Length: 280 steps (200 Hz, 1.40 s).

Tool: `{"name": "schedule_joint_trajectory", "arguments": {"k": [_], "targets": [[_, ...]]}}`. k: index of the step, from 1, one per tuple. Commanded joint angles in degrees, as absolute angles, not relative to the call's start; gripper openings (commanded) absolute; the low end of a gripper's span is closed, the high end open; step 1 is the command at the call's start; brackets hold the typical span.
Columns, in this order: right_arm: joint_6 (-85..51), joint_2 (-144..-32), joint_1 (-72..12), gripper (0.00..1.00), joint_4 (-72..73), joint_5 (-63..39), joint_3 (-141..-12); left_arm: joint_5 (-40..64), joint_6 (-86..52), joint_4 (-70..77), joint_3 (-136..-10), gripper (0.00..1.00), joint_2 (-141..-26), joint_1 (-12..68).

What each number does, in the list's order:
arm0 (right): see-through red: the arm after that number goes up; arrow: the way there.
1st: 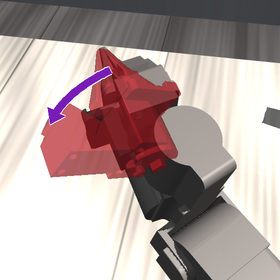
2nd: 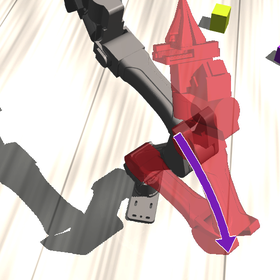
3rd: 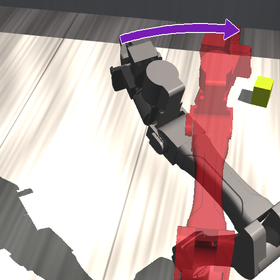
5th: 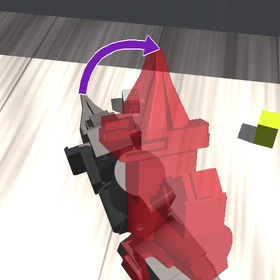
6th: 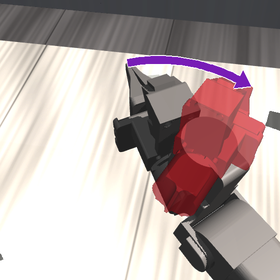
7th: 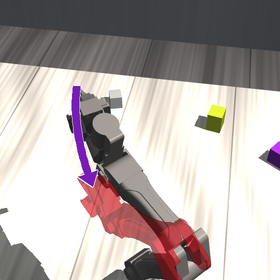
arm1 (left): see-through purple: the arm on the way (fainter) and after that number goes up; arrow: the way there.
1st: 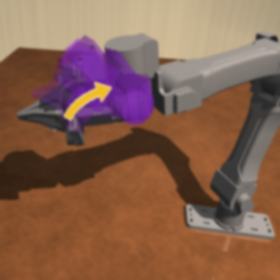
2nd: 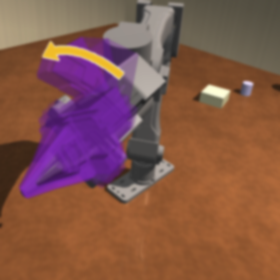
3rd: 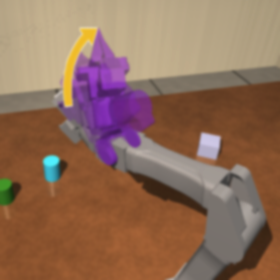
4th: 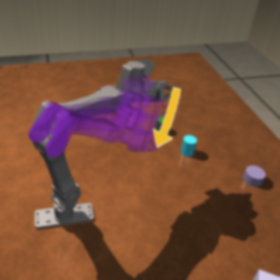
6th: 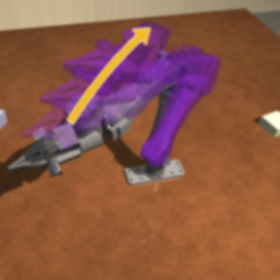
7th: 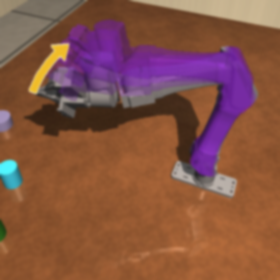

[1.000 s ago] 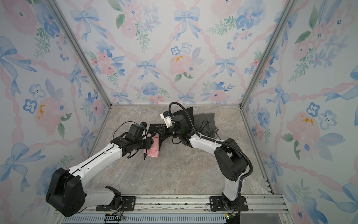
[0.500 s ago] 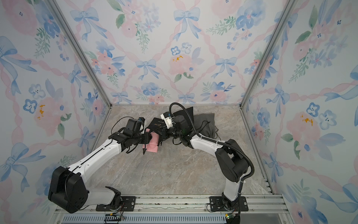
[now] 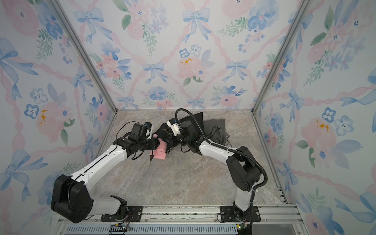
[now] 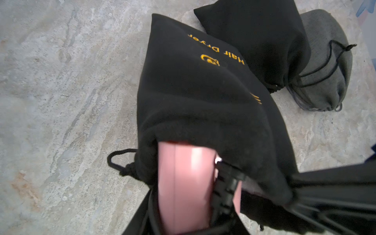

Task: Pack away hair dryers
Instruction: Place the hair dryer in the drawstring bag.

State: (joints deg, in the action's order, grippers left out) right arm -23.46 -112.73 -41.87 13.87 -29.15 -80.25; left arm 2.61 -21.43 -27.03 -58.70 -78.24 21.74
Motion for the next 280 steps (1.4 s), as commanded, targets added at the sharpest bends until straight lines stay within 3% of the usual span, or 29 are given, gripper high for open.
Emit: {"name": "schedule_joint_trajectory", "arguments": {"k": [1,145,280], "targets": [[-22.3,-112.6,-42.5,0.00,11.8,-29.4,-81.7,4.9,-21.5,-24.2,-60.4,0.16,-80.5,21.2],[-23.9,-112.3,-40.9,0.00,12.4,-28.1,-77.0,14.7,-17.4,-21.5,-61.7,0.18,-82.1,20.8],[-27.0,-112.5,-40.8,0.00,13.0,-30.8,-74.4,12.5,-26.4,-12.6,-60.3,0.17,-85.0,17.4]]}}
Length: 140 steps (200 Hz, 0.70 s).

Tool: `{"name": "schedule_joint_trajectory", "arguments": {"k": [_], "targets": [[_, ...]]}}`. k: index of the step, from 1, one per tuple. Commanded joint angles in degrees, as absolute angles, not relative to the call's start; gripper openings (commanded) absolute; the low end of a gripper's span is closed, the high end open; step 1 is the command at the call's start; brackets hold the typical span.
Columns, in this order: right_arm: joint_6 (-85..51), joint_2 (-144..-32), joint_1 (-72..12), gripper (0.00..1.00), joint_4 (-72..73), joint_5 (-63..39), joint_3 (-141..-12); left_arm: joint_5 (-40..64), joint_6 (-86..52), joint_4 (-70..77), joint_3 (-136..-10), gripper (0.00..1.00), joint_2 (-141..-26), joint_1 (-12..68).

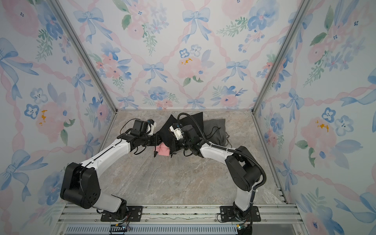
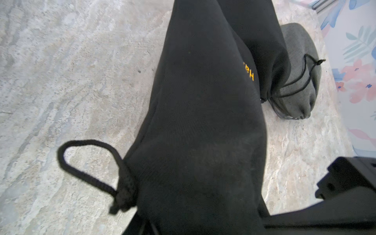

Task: Pack away hair dryers
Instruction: Place the hair dryer in the drawstring bag.

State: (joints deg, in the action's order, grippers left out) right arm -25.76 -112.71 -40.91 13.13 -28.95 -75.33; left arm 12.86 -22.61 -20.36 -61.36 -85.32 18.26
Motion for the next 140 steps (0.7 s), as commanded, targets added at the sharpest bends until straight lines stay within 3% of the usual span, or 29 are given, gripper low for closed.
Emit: {"name": "schedule_joint_trajectory", "arguments": {"k": [1,140], "targets": [[-27.0,-112.5,-40.8,0.00,13.1,-30.8,-74.4,12.5,-26.6,-12.5,-60.2,0.17,-85.1,17.5],[-26.4,-113.8,-41.3,0.00,6.2,-30.7,-74.8,13.2,-35.3,-1.3,-49.1,0.22,-84.3,19.4]]}}
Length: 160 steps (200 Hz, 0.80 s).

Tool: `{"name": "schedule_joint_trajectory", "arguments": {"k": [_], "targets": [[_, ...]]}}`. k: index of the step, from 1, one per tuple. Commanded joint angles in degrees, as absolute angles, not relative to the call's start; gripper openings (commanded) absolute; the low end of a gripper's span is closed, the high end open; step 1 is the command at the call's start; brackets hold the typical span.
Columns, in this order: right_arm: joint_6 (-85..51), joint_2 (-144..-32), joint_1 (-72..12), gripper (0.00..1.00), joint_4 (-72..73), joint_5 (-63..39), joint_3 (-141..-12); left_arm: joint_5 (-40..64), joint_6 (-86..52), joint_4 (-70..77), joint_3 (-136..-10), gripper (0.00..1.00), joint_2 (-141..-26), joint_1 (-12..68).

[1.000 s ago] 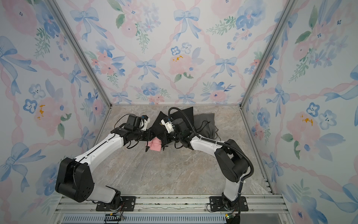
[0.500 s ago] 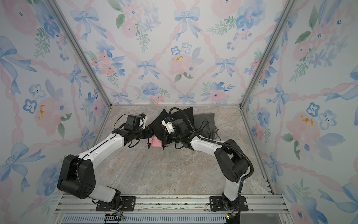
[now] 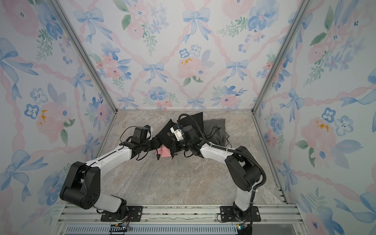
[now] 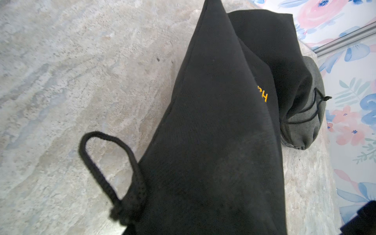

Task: Pack away hair dryers
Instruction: Place the hair dryer in the drawstring bag.

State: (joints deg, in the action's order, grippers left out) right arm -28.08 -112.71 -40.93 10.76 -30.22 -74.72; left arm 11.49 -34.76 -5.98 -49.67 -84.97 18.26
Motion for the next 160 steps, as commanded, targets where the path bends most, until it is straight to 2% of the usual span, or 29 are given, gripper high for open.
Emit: {"name": "schedule_joint_trajectory", "arguments": {"k": [1,60,84,112,138,160], "targets": [[-26.4,-113.8,-41.3,0.00,6.2,-30.7,-74.8,13.3,-35.2,-1.3,-49.0,0.22,-84.4,19.5],[-26.3,-114.2,-41.1,0.00,3.8,-29.9,-75.0,13.6,-34.7,-0.7,-45.1,0.25,-87.6,23.3],[-26.3,-114.0,-41.0,0.00,1.9,-29.5,-76.1,13.3,-35.0,-0.3,-44.4,0.29,-87.8,23.4],[-26.7,-113.2,-40.9,0.00,-0.4,-29.3,-77.8,12.5,-35.0,-0.3,-44.1,0.45,-87.7,23.3],[-27.8,-112.8,-40.6,0.00,-3.6,-28.8,-80.6,11.6,-34.9,-0.4,-43.6,0.64,-85.4,23.3],[-30.3,-112.4,-39.6,0.00,-4.7,-29.0,-82.8,12.1,-34.5,-0.5,-43.0,0.72,-82.2,23.0]]}}
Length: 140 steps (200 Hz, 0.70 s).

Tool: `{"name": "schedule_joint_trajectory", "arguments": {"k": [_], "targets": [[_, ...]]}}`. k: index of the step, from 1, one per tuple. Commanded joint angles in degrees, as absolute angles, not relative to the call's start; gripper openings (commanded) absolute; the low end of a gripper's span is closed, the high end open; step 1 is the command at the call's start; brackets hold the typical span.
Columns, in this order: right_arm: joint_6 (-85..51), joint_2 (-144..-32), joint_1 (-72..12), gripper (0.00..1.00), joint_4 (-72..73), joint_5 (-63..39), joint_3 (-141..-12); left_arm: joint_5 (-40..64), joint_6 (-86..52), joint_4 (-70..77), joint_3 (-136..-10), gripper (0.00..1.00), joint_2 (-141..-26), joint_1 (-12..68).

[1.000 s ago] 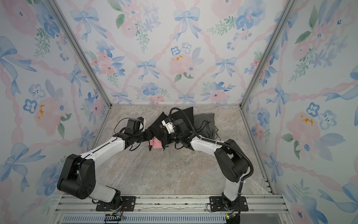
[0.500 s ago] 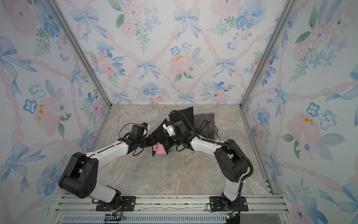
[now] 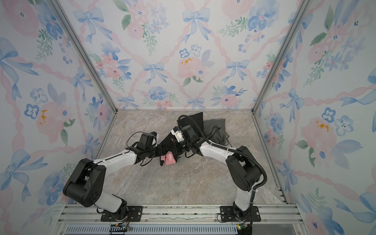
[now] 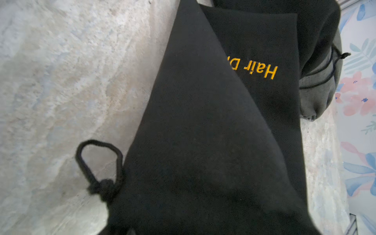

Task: Pack away hair dryers
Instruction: Place the hair dryer in the drawstring bag, then adjust the drawstring bag at the center of the board.

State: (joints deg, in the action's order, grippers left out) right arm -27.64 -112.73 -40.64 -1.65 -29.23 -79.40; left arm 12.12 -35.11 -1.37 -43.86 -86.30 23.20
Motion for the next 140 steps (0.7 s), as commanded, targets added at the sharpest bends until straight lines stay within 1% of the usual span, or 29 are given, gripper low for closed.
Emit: {"name": "schedule_joint_trajectory", "arguments": {"k": [1,22,72,103,140], "targets": [[-30.4,-112.4,-39.6,0.00,-4.8,-29.0,-83.0,12.1,-34.5,-0.5,-42.9,0.72,-82.0,23.0],[-33.2,-112.7,-38.4,0.00,-5.1,-30.0,-85.6,12.4,-34.3,-0.6,-42.1,0.75,-78.2,22.5],[-37.4,-115.3,-35.4,0.00,-7.9,-32.1,-93.1,12.7,-34.4,-0.6,-39.6,0.77,-71.8,21.4],[-38.4,-117.2,-33.6,0.00,-9.3,-32.4,-95.4,11.9,-34.5,-0.7,-36.8,0.78,-70.8,21.1],[-42.5,-118.5,-31.9,0.00,-6.6,-32.0,-94.6,11.3,-34.5,-0.6,-36.0,0.78,-70.4,21.1]]}}
